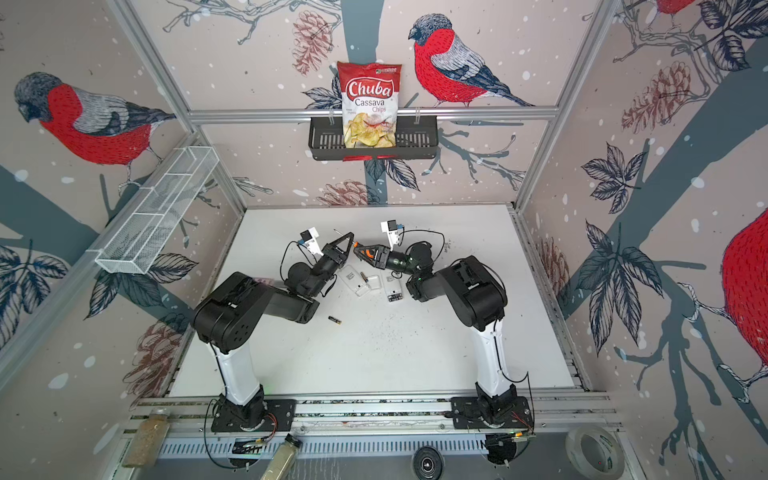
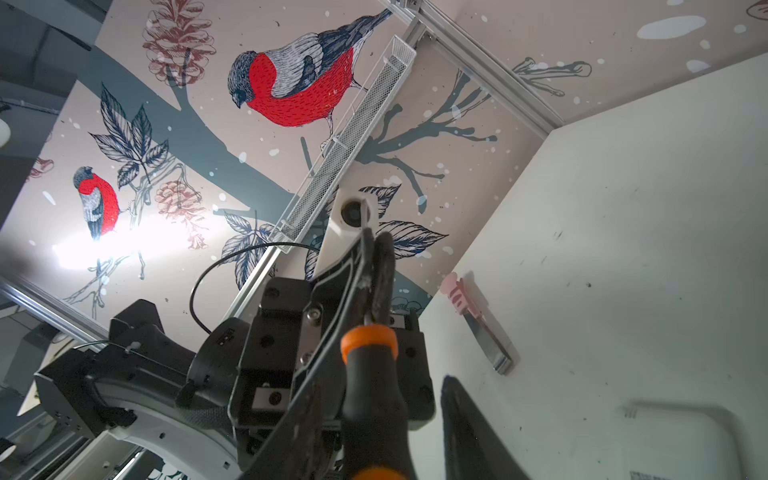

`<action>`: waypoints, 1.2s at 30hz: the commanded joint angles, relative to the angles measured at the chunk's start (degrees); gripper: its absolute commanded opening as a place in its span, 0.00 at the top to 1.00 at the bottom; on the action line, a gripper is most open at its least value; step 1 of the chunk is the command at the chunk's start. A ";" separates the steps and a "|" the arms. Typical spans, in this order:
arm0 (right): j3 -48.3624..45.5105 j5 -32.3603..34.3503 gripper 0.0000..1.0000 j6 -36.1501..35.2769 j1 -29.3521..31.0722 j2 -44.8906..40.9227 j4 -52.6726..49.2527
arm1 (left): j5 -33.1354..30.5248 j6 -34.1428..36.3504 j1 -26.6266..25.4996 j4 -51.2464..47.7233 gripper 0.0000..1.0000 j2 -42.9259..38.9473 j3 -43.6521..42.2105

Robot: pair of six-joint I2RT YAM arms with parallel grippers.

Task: Unload the batteries from the remote control

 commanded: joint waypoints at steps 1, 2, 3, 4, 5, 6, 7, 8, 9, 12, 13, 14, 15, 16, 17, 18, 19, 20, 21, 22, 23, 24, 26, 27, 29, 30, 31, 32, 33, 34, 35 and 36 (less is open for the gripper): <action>0.58 0.73 0.52 2.13 -0.19 0.56 5.31 | -1.01 1.29 -0.11 12.29 1.00 -0.56 -0.89; 0.75 0.71 0.52 2.31 -0.19 0.59 5.42 | -1.19 1.29 -0.11 12.32 1.00 -0.57 -1.01; 0.93 0.72 0.53 2.50 -0.12 0.81 5.57 | -1.26 1.29 -0.11 12.35 1.00 -0.58 -1.07; 1.06 0.76 0.54 2.82 -0.10 0.99 5.83 | -1.29 1.33 -0.11 12.35 1.00 -0.58 -1.08; 1.24 0.74 0.56 3.22 -0.10 1.24 6.28 | -1.27 1.29 -0.11 12.29 1.00 -0.58 -1.02; 1.40 0.68 0.58 3.76 -0.10 1.45 6.80 | -1.35 1.29 -0.11 12.28 1.00 -0.58 -1.01; 1.57 0.60 0.59 4.20 -0.10 1.75 7.21 | -1.51 1.29 -0.19 12.35 1.00 -0.58 -1.01; 1.81 0.42 0.61 4.61 -0.10 2.04 7.51 | -1.64 1.29 -0.15 12.35 1.00 -0.58 -1.01; 1.99 0.26 0.62 4.93 -0.10 2.23 7.62 | -1.72 1.29 -0.20 12.34 1.00 -0.54 -0.97; 2.45 -0.04 0.59 5.19 0.20 2.66 7.80 | -1.81 1.05 -0.20 12.34 1.00 -0.22 -0.68; 2.47 -0.02 0.58 5.17 0.31 2.78 7.79 | -1.85 1.03 -0.20 12.31 1.00 -0.15 -0.51; 2.54 0.10 0.57 5.18 0.34 2.92 7.80 | -1.88 1.03 -0.20 12.30 1.00 -0.01 -0.40; 2.56 0.30 0.58 5.32 0.34 3.01 7.80 | -1.82 1.11 -0.28 12.32 1.00 0.03 -0.32; 2.71 0.41 0.58 5.48 0.34 3.10 7.82 | -1.89 1.26 -0.35 12.28 1.00 0.03 -0.31; 2.97 0.34 0.58 5.70 0.26 3.32 7.93 | -2.02 1.37 -0.37 12.34 1.00 0.03 -0.39; 3.32 0.14 0.59 6.14 0.25 3.59 8.06 | -2.15 1.38 -0.45 12.30 1.00 0.11 -0.39; 3.55 0.07 0.59 6.45 0.25 3.87 8.29 | -2.24 1.38 -0.46 12.35 1.00 0.12 -0.36; 3.67 -0.02 0.60 6.73 0.17 4.05 8.58 | -2.24 1.44 -0.46 12.32 1.00 0.19 -0.27; 3.78 -0.02 0.60 6.91 0.16 4.23 8.67 | -2.19 1.46 -0.46 12.34 1.00 0.21 -0.15; 3.79 -0.02 0.61 6.92 0.16 4.30 8.61 | -2.03 1.55 -0.46 12.28 1.00 0.29 -0.05; 3.79 -0.02 0.63 7.00 0.16 4.44 8.52 | -1.90 1.63 -0.46 12.28 1.00 0.29 -0.05; 3.88 -0.02 0.64 7.01 0.16 4.44 8.47 | -2.00 1.56 -0.50 12.31 1.00 0.38 -0.05; 3.94 0.04 0.68 6.93 0.16 4.43 8.09 | -2.00 1.55 -0.59 12.34 1.00 0.52 0.04; 4.03 0.06 0.70 6.92 0.16 4.48 7.97 | -1.98 1.55 -0.63 12.34 1.00 0.56 0.04; 4.23 0.04 0.74 6.92 0.16 4.51 7.74 | -1.90 1.55 -0.63 12.29 1.00 0.56 0.04; 4.30 0.15 0.76 6.92 0.16 4.52 7.47 | -1.83 1.55 -0.63 12.29 1.00 0.51 0.04; 4.32 0.15 0.77 6.92 0.08 4.51 7.32 | -1.77 1.62 -0.63 12.28 1.00 0.47 -0.04; 4.24 0.15 0.78 6.97 -0.06 4.39 7.27 | -1.73 1.80 -0.63 12.35 1.00 0.39 -0.20; 4.23 0.14 0.79 7.01 -0.19 4.45 7.18 | -1.64 1.98 -0.63 12.33 1.00 0.30 -0.39; 4.08 0.14 0.79 7.01 -0.40 4.38 7.16 | -1.63 2.04 -0.63 12.32 1.00 0.21 -0.53; 3.97 0.15 0.80 7.09 -0.67 4.29 7.10 | -1.54 2.16 -0.59 12.31 1.00 0.11 -0.70; 3.84 0.00 0.81 7.25 -1.01 4.21 7.09 | -1.31 2.30 -0.63 12.28 0.97 0.04 -0.83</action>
